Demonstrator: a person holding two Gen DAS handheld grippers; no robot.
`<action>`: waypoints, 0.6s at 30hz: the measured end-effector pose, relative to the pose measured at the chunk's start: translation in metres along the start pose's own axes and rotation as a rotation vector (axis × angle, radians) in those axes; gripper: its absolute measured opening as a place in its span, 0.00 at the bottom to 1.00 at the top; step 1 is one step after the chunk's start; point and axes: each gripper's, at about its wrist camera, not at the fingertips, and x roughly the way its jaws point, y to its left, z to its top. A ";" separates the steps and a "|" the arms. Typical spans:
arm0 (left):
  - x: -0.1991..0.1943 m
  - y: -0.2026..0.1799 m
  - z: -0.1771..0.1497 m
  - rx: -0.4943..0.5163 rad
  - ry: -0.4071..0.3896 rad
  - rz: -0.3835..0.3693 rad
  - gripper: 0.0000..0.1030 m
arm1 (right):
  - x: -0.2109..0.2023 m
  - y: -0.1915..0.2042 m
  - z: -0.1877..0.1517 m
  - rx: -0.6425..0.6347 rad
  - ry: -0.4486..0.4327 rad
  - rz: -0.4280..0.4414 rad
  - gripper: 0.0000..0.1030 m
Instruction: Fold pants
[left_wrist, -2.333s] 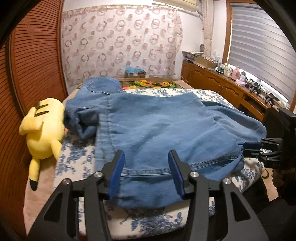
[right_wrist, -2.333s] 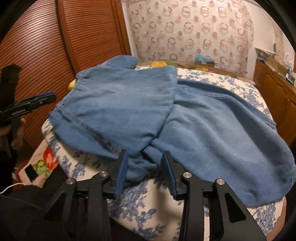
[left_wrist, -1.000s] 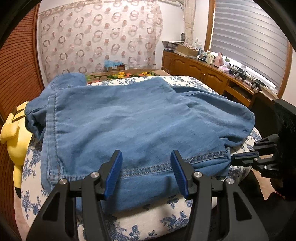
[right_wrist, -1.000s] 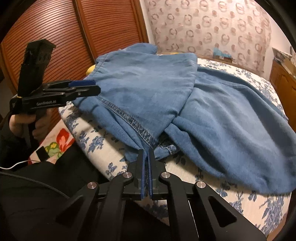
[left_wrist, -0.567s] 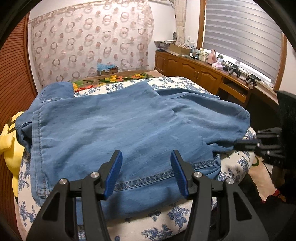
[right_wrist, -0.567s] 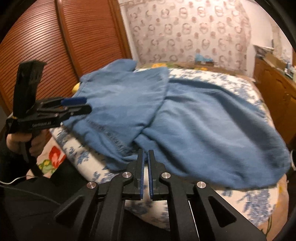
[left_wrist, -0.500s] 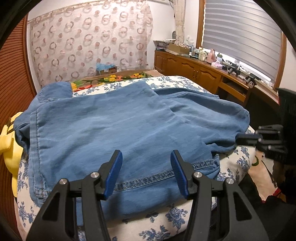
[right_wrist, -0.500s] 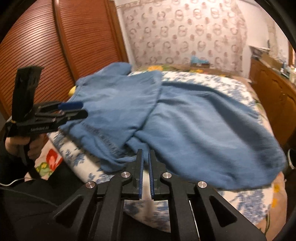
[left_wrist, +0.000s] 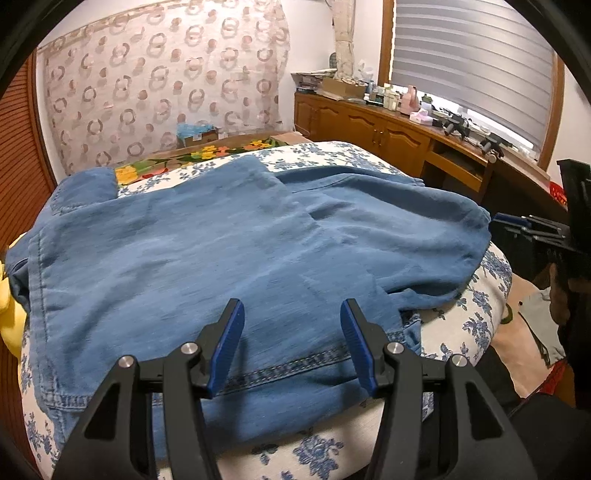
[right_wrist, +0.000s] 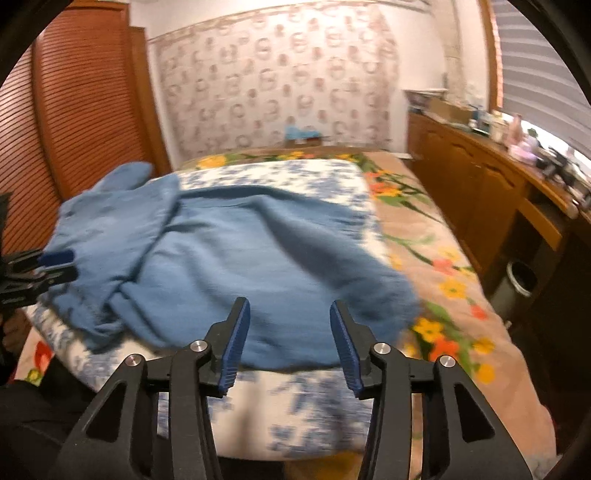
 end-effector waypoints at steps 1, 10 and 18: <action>0.001 -0.001 0.000 0.002 0.001 -0.001 0.52 | -0.001 -0.006 -0.001 0.009 -0.002 -0.016 0.47; 0.008 -0.015 0.002 0.028 0.016 -0.015 0.52 | 0.006 -0.045 -0.007 0.075 0.015 -0.092 0.50; 0.017 -0.017 0.006 0.022 0.029 -0.024 0.52 | 0.025 -0.063 -0.012 0.136 0.048 -0.073 0.50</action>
